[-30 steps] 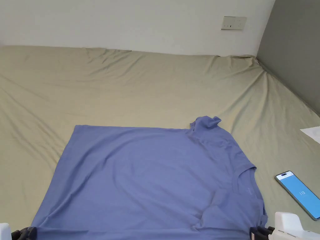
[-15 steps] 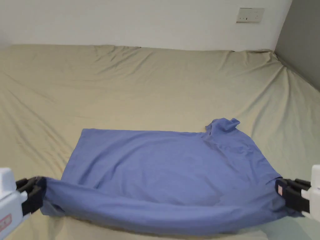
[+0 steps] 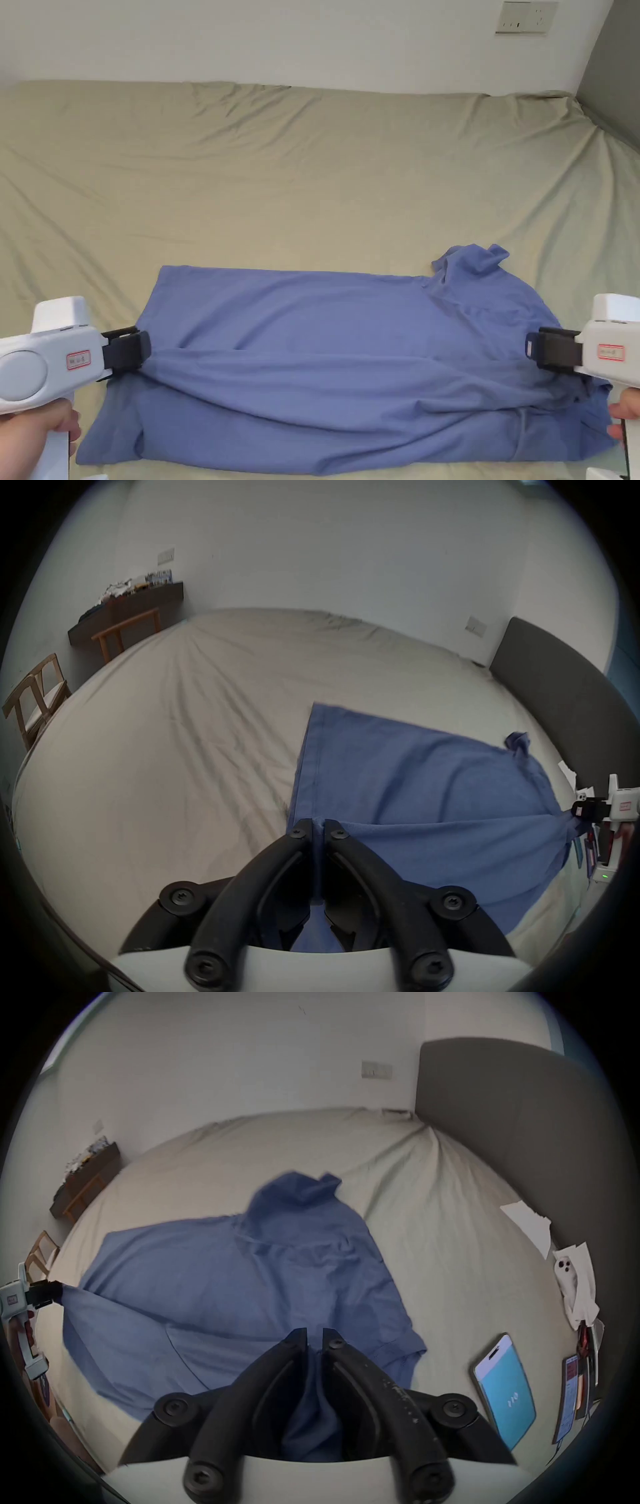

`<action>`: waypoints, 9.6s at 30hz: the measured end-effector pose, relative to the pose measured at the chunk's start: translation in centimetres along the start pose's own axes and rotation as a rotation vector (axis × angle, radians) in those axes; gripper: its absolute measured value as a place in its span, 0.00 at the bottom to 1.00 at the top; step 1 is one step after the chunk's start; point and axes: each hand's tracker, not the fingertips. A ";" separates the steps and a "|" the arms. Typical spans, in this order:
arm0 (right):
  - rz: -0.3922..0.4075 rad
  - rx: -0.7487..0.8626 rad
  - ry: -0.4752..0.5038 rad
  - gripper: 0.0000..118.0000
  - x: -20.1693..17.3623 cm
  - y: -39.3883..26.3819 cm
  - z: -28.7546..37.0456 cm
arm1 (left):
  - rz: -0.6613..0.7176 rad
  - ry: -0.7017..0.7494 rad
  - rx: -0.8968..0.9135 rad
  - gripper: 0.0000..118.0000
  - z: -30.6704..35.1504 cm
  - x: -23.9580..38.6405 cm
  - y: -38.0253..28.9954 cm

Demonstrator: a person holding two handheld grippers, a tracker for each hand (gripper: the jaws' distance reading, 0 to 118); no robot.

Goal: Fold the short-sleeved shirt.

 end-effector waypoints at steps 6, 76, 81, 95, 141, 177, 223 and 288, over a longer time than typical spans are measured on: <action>0.034 0.224 0.024 0.88 1.5 -3.9 9.3 | -0.133 -0.037 0.170 0.88 9.6 0.4 -3.4; 0.208 -0.229 0.183 0.10 4.9 -16.9 18.1 | -0.268 -0.086 -0.028 0.06 20.1 -2.6 -15.8; 0.247 -0.295 0.136 0.10 4.4 -18.8 16.6 | -0.255 -0.056 -0.160 0.06 17.0 -3.4 -20.3; 0.152 0.389 0.096 0.69 0.2 -14.3 26.1 | -0.113 -0.052 0.331 0.94 25.2 0.5 -12.1; 0.272 -0.323 0.081 0.83 1.8 -0.4 -5.6 | -0.269 -0.025 0.076 0.03 5.2 2.6 -4.5; 0.317 -0.354 0.164 0.03 4.0 -16.9 16.7 | -0.172 -0.077 -0.219 0.03 16.2 -6.8 -16.8; 0.383 0.152 0.418 0.01 -13.5 -22.3 29.3 | 0.116 -0.624 -0.441 0.09 6.4 -8.8 -11.1; 0.354 0.135 0.455 0.01 -11.1 -25.2 32.5 | -0.107 -0.517 -0.255 0.00 19.3 0.5 -6.1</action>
